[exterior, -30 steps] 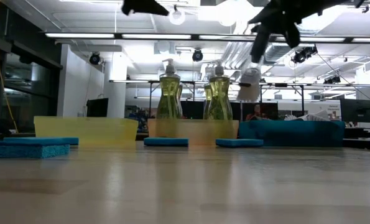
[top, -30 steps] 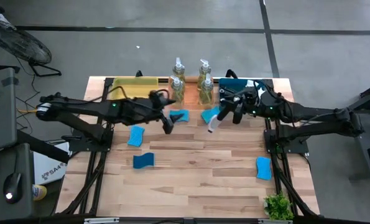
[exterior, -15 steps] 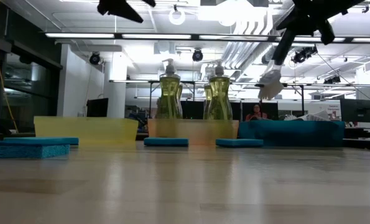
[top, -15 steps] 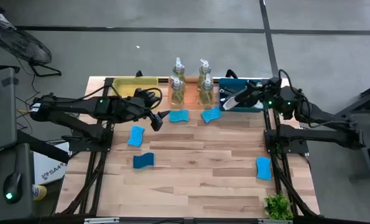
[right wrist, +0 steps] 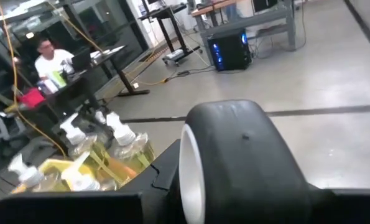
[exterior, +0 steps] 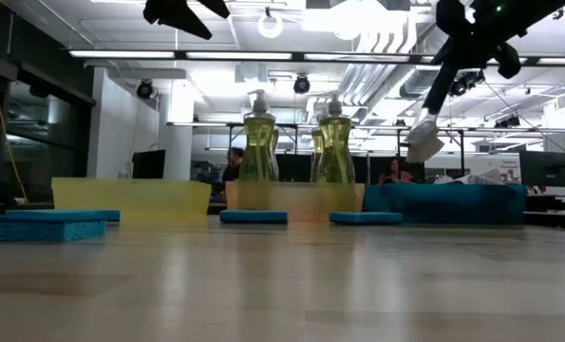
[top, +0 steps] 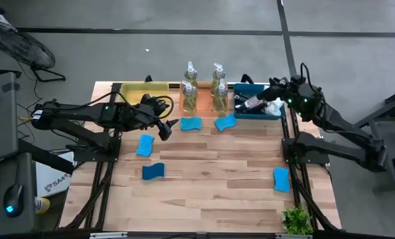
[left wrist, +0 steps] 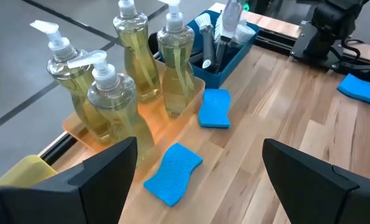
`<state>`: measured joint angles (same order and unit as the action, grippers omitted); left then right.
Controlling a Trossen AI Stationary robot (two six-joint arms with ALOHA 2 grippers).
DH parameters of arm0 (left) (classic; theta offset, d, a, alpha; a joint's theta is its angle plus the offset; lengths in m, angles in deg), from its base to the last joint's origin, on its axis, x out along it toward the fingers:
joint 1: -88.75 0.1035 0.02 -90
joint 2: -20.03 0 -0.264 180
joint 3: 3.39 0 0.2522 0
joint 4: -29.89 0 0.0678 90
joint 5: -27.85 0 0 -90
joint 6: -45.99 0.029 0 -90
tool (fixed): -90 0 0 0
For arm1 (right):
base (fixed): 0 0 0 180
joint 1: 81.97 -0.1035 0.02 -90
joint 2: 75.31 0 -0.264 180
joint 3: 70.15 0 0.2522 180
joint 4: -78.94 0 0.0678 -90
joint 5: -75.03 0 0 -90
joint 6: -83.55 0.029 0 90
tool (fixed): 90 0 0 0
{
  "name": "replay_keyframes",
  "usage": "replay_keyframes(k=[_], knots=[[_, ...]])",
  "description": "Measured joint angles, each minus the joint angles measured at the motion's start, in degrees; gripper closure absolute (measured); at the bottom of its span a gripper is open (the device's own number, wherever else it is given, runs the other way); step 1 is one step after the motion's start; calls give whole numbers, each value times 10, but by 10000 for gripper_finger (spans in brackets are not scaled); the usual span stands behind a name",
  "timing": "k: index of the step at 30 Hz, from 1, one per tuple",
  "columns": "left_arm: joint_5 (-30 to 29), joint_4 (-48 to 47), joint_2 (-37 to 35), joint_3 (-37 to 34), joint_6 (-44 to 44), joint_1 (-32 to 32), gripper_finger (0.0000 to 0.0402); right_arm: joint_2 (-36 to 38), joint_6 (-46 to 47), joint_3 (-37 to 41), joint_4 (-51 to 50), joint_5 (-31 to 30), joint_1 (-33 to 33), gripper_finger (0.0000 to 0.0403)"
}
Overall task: Pick & Place Kitchen Sink Supplies
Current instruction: Put the black dish brush into the blue bin
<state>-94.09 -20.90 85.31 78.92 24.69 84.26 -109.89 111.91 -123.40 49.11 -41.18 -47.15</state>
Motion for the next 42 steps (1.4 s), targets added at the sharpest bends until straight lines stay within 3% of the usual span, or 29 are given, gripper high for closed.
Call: replay_keyframes(k=[10,18,22,31,42], knots=[[11,-10,0,0,4,0,62,-67,87,0,3,92,129,309],[19,-20,0,0,5,0,62,-120,125,0,99,176,212,309],[22,-27,0,0,5,0,62,-154,133,0,93,207,244,309],[42,-34,0,0,15,0,62,-246,139,0,167,256,284,309],[60,-35,0,0,16,0,62,-332,144,0,176,255,291,308]])
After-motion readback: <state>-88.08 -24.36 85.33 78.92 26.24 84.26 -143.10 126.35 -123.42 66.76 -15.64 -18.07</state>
